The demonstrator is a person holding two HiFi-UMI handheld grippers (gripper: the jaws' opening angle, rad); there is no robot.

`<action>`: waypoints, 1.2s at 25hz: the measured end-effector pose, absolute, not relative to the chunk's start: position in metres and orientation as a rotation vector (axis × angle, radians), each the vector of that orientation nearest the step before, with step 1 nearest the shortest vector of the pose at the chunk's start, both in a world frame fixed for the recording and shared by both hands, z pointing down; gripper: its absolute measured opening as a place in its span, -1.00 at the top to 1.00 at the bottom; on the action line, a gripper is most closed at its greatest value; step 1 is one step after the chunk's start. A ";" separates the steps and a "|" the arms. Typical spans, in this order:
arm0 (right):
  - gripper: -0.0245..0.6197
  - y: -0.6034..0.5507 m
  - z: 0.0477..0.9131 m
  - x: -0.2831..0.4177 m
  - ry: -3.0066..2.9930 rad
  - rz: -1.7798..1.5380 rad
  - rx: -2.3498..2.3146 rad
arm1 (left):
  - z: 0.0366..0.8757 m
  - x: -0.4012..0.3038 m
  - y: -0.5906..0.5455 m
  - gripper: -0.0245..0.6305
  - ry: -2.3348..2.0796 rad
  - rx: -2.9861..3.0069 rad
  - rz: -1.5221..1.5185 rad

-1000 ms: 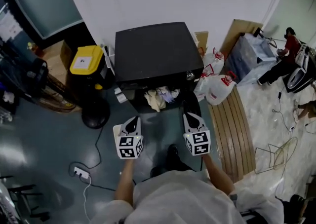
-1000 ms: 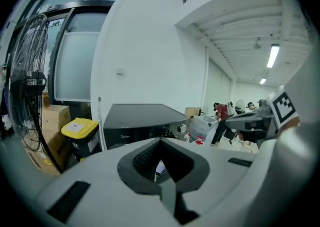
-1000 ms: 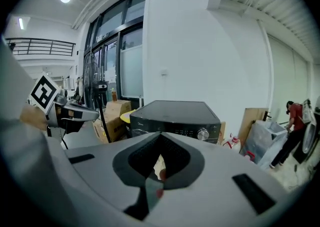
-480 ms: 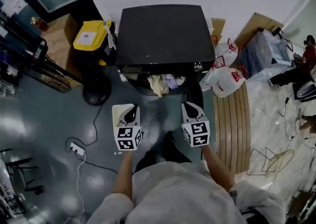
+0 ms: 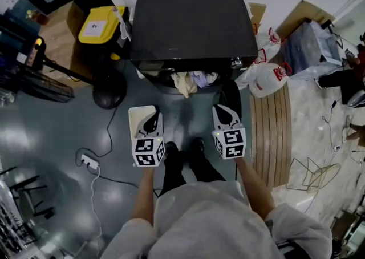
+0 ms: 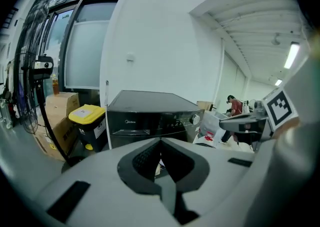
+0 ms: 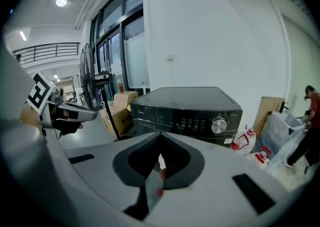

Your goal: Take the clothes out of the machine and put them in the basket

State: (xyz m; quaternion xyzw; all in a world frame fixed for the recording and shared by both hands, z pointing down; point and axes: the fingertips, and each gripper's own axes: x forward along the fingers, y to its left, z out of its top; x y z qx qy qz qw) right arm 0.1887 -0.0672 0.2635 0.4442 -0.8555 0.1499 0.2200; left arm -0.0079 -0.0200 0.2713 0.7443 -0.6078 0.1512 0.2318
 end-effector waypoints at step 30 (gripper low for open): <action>0.85 -0.047 0.457 0.161 -2.129 0.566 1.261 | 0.458 -0.043 -0.022 0.87 -1.477 1.998 0.463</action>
